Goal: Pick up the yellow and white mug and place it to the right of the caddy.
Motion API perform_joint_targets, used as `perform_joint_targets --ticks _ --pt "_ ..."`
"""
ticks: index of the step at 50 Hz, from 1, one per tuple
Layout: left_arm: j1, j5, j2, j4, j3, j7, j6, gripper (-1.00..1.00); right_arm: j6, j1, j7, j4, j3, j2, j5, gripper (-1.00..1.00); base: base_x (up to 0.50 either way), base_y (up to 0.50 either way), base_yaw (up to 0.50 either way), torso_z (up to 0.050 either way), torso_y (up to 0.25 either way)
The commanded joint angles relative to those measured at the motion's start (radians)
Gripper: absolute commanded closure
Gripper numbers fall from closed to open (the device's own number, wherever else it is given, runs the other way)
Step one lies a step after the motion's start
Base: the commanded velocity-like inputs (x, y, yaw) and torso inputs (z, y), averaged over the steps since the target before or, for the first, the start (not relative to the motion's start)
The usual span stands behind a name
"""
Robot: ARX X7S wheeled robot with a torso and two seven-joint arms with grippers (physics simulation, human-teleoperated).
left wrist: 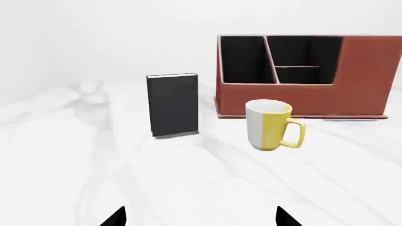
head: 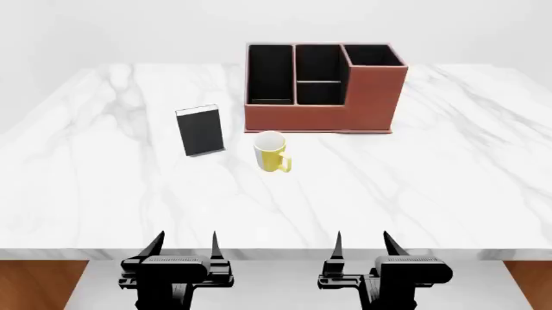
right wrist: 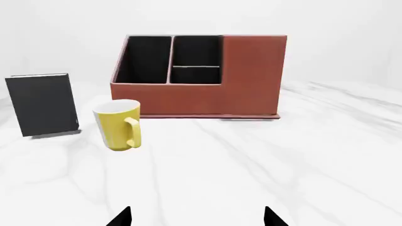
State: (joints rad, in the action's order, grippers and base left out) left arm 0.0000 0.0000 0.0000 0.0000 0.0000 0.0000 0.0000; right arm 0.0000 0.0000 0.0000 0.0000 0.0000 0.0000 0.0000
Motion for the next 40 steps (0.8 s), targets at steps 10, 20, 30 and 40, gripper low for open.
perform_joint_targets --ticks 10,20,30,40 --pt "0.017 -0.080 -0.052 0.133 0.044 -0.023 -0.158 -1.00 0.235 -0.001 0.044 -0.173 -0.033 0.064 0.044 -1.00 0.00 0.00 0.00 0.000 0.000" --pt "-0.016 -0.104 -0.089 0.357 0.042 -0.061 -0.360 -1.00 0.539 0.057 0.060 -0.452 -0.066 0.131 0.001 -1.00 0.00 0.00 0.00 0.000 0.000" --pt "-0.088 -0.139 -0.123 0.621 0.022 -0.099 -0.583 -1.00 0.810 0.176 0.042 -0.647 -0.093 0.176 -0.016 -1.00 0.00 0.00 0.00 0.000 0.000" --pt "-0.107 -0.142 -0.136 0.666 0.029 -0.120 -0.620 -1.00 0.843 0.190 0.034 -0.685 -0.091 0.188 -0.003 -1.00 0.04 -0.05 0.00 0.000 0.000"
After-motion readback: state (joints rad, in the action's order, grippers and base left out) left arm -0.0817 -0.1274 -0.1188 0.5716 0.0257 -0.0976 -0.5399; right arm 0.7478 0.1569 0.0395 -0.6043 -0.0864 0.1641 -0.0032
